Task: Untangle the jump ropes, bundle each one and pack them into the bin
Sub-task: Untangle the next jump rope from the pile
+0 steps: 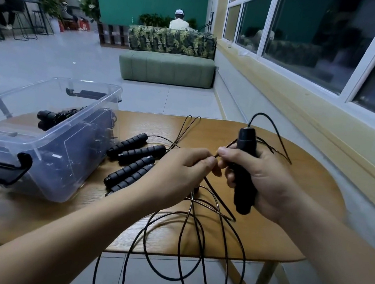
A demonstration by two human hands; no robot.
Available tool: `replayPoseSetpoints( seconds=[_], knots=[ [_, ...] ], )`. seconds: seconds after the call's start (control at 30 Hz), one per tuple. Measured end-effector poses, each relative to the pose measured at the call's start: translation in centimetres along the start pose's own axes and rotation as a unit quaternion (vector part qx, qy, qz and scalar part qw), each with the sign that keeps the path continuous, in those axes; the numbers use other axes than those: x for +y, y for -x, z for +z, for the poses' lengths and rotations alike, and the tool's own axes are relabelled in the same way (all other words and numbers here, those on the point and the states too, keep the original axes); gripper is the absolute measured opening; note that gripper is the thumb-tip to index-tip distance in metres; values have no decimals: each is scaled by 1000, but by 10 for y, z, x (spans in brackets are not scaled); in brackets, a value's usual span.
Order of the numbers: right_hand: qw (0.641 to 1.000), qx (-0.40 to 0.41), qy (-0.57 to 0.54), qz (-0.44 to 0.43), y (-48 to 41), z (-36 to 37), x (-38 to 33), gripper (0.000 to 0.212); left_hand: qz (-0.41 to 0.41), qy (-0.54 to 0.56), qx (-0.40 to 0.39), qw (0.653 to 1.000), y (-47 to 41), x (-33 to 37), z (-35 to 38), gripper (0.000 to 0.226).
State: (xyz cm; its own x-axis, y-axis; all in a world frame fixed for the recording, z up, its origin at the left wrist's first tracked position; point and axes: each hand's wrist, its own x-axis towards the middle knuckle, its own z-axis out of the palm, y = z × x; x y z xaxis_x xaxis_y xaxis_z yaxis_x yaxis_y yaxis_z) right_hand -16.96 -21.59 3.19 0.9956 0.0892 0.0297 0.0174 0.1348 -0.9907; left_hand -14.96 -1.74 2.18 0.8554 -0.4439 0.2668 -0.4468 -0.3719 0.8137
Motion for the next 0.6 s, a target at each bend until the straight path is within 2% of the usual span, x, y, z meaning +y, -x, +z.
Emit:
replayPoseSetpoints(
  seconds=[0.23, 0.4, 0.6],
  knots=[
    [999, 35, 30, -26, -3, -6, -6, 15, 11, -45, -22, 999, -1, -2, 4, 19],
    [991, 119, -49, -35, -12, -29, -22, 21, 7, -63, -19, 998, -1, 1, 2, 18],
    [985, 148, -77, -40, -18, -42, -23, 21, 8, -80, -17, 997, -2, 4, 4, 19]
  ],
)
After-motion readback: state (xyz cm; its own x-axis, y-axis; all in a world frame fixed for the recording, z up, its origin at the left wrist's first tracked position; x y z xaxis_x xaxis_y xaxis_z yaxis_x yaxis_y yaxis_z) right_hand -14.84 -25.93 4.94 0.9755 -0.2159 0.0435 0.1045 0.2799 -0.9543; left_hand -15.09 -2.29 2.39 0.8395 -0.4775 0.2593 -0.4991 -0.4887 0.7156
